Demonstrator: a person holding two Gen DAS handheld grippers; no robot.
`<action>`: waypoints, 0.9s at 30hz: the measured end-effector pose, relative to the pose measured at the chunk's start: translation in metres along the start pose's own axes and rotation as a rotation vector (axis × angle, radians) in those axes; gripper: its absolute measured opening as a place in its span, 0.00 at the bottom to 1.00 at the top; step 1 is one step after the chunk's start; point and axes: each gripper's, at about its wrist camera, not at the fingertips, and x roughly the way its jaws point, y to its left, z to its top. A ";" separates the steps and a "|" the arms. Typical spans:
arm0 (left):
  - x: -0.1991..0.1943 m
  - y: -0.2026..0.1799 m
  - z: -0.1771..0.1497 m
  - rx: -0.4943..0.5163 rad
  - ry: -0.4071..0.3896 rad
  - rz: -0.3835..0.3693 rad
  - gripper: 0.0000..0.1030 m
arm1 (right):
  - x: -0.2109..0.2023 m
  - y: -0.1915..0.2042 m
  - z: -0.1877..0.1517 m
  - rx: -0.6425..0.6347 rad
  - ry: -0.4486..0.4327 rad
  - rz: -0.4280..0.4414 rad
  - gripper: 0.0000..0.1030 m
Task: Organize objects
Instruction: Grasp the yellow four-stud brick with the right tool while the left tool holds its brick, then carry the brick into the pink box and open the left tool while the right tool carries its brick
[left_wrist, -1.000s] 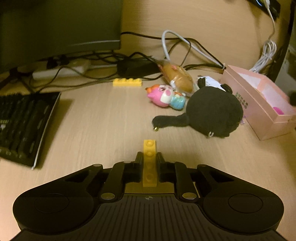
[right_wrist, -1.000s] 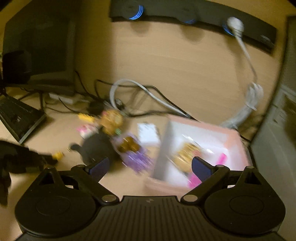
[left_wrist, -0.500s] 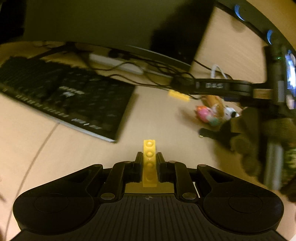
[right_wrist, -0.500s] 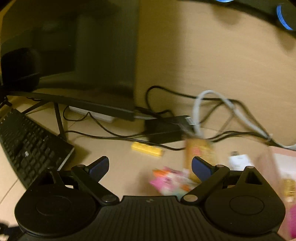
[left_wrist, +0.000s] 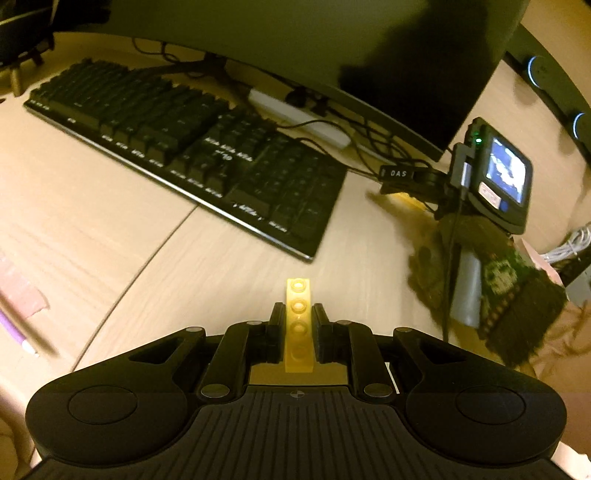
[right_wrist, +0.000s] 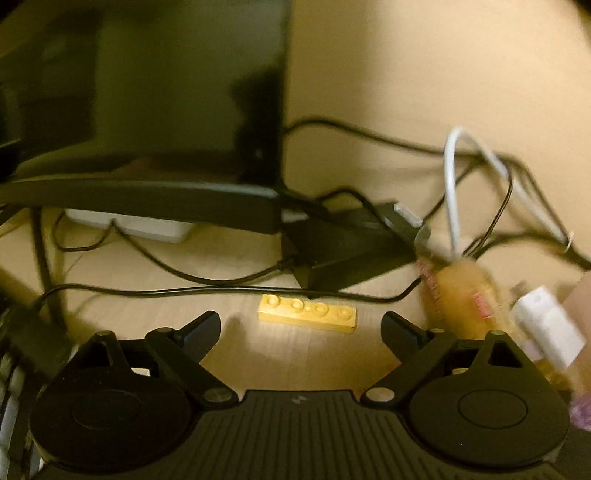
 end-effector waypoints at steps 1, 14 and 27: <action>0.000 0.000 0.001 0.002 0.002 0.007 0.16 | 0.005 -0.001 0.001 0.009 0.000 -0.003 0.90; 0.005 -0.036 0.015 0.093 0.014 0.039 0.17 | -0.028 -0.009 -0.010 -0.087 0.028 0.148 0.61; 0.003 -0.082 -0.009 0.146 0.036 -0.011 0.17 | -0.162 -0.065 -0.083 -0.296 0.011 0.312 0.62</action>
